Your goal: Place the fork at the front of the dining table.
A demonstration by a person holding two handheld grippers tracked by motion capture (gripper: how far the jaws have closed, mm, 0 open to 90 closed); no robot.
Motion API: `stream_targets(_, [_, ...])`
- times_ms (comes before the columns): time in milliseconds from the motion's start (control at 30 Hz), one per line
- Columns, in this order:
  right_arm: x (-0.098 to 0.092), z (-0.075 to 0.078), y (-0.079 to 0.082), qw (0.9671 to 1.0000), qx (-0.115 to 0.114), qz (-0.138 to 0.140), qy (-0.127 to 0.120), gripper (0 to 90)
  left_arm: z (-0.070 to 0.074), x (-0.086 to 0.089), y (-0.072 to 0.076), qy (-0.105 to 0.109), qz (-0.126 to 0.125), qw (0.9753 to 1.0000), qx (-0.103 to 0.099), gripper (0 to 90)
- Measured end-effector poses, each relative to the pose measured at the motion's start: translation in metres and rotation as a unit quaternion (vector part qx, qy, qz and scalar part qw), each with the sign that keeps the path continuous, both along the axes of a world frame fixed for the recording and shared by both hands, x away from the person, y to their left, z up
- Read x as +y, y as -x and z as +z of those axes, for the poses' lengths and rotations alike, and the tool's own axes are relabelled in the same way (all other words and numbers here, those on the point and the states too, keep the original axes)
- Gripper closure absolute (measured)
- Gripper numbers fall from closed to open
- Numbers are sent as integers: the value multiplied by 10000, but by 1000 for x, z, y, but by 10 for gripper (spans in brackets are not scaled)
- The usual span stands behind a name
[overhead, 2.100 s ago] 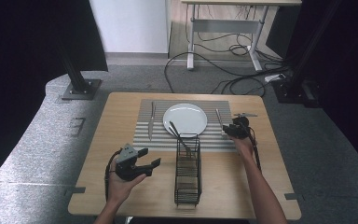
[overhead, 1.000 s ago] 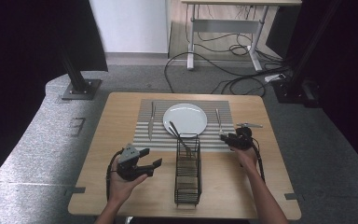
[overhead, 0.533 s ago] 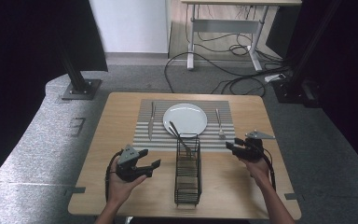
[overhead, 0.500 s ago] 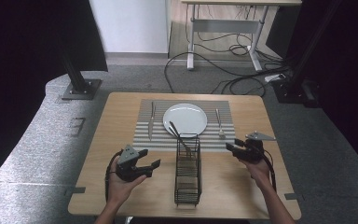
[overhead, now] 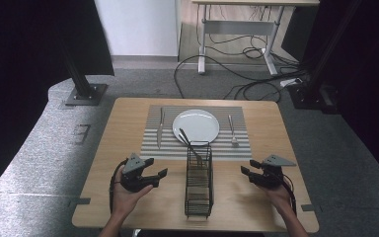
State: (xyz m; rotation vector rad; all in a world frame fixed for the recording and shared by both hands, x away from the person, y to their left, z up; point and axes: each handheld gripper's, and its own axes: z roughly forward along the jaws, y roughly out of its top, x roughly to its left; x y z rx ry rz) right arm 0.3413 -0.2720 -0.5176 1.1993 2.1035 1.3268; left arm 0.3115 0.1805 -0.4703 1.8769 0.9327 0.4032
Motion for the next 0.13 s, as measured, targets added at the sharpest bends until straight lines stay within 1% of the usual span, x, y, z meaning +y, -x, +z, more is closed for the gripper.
stream_targets(133, [0,-1,3,10000,-23,12,42,449,-1,0,-1,-24,7,10000,13,308])
